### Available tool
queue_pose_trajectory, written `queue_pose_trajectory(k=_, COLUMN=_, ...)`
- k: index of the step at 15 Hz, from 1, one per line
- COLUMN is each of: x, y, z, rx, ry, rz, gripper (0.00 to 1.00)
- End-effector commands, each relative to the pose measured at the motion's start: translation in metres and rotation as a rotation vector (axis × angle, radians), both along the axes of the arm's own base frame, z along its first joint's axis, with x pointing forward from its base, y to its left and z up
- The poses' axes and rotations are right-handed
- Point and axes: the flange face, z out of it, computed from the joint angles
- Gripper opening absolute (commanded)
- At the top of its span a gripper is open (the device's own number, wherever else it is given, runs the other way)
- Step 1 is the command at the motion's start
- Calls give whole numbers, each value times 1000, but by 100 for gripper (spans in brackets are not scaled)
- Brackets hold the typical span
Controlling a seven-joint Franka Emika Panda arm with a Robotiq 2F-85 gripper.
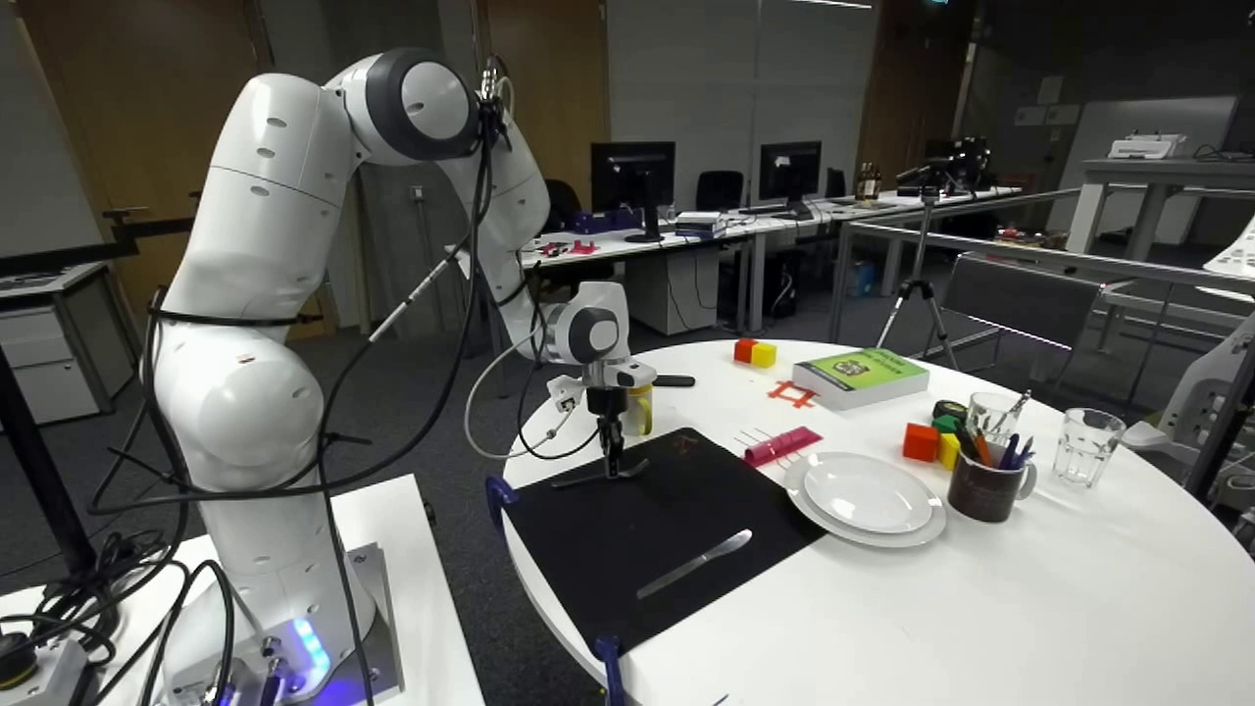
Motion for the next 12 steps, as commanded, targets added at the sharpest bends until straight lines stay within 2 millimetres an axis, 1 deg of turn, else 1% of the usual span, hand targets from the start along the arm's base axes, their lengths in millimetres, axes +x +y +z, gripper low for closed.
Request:
queue_pose_trajectory(k=1, x=-8, y=-10, z=23, rx=-38, ry=9, rz=26, gripper=2)
queue_pose_trajectory(k=4, x=-8, y=-21, z=40, rx=-66, ry=0, rz=42, gripper=2)
queue_pose_trajectory(k=9, x=-2, y=-48, z=83, rx=-93, ry=-35, rz=40, gripper=2)
queue_pose_trajectory(k=12, x=2, y=-68, z=108, rx=-103, ry=-57, rz=16, gripper=2)
